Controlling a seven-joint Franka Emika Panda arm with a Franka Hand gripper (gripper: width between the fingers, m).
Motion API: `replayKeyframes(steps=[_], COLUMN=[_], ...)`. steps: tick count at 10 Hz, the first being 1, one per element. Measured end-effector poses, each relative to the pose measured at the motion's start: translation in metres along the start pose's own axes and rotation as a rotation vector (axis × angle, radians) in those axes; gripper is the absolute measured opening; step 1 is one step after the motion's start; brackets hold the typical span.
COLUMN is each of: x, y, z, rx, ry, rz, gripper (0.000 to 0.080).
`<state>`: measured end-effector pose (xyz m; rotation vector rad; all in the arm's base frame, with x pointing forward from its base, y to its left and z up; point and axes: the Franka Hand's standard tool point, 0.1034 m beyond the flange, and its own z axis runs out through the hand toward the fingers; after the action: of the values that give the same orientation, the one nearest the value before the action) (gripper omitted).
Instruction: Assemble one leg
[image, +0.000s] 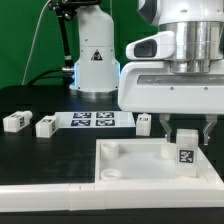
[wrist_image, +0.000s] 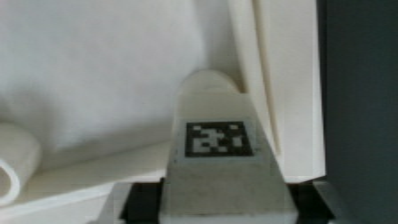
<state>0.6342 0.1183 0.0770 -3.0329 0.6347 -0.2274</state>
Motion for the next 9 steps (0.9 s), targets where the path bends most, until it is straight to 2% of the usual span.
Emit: replayKeyframes(steps=[2, 6, 9], x=[-0.0017, -0.0049, -0.0042], y=[-0.001, -0.0036, -0.0036], z=[0.0002, 0.0008, 0.0005], rx=[0.003, -0.013, -0.004], ry=[-0.003, 0.002, -0.005], rz=[0.29, 0.808, 0.983], gripper=[0.029, 0.029, 0.029])
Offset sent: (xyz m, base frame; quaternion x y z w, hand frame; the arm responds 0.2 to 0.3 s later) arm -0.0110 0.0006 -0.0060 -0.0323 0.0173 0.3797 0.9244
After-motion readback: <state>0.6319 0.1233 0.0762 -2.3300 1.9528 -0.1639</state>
